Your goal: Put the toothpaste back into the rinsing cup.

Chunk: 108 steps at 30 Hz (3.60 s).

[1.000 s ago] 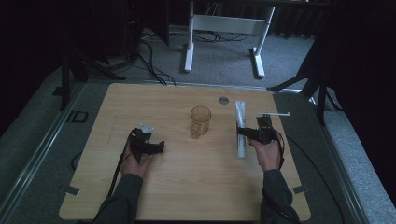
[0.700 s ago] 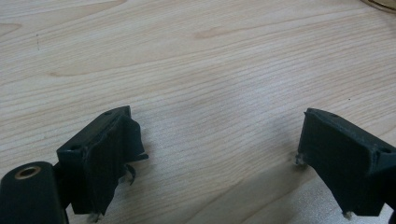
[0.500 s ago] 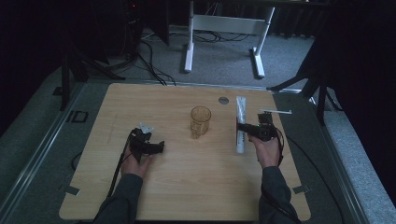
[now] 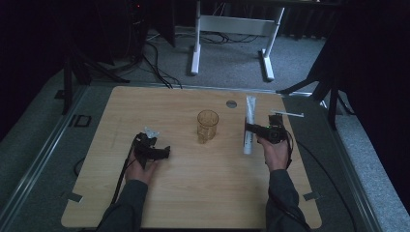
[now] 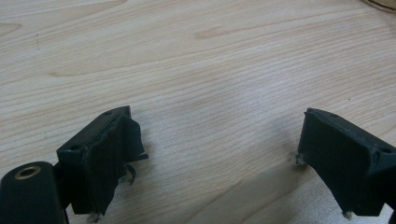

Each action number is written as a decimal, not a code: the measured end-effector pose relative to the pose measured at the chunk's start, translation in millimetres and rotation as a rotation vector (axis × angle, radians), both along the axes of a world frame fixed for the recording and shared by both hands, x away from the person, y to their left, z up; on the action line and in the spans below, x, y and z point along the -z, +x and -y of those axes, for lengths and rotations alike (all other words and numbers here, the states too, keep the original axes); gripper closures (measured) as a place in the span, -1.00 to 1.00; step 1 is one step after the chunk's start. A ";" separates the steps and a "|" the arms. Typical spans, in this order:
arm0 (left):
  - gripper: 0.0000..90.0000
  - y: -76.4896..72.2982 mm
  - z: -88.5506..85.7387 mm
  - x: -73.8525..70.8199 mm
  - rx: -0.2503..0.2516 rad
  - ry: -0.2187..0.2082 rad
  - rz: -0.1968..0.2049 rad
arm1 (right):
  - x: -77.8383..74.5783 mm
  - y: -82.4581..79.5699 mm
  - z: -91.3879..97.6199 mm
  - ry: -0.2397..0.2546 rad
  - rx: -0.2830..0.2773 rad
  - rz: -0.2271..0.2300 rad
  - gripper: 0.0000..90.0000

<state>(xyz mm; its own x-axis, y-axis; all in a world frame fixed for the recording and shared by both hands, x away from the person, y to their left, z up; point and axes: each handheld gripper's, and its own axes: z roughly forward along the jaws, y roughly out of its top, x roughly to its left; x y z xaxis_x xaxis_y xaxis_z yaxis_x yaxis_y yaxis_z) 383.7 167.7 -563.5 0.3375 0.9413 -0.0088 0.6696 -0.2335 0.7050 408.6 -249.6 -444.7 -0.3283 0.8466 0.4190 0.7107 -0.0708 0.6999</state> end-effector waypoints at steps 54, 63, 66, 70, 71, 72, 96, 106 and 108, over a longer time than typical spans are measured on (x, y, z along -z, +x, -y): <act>-0.77 0.3 0.2 0.0 0.001 0.000 0.000 | -17.7 25.3 -12.7 0.081 0.007 0.110 0.61; -0.77 0.4 0.3 0.0 0.001 -0.001 0.000 | -18.5 28.2 -17.7 0.085 0.002 0.123 0.61; -0.76 0.4 0.3 0.0 0.000 0.000 0.000 | -19.1 29.2 -18.6 0.090 0.005 0.128 0.61; -0.76 0.4 0.3 0.0 0.000 0.000 0.000 | -20.3 30.6 -19.6 0.098 0.011 0.134 0.61; -0.77 0.4 0.3 0.0 0.000 -0.001 0.000 | -20.8 31.1 -19.5 0.101 0.011 0.136 0.61; -0.76 0.4 0.3 0.0 0.001 0.000 0.000 | -21.1 31.5 -19.5 0.104 0.011 0.137 0.61; -0.77 0.5 0.4 0.0 0.001 -0.001 0.000 | -32.5 39.9 -27.5 0.106 0.009 0.182 0.61; -0.77 0.6 0.4 0.0 0.001 -0.001 0.000 | -34.0 43.7 -33.6 0.095 0.008 0.201 0.61; -0.77 0.6 0.4 0.0 0.001 -0.001 0.000 | -34.3 44.1 -34.3 0.093 0.008 0.202 0.61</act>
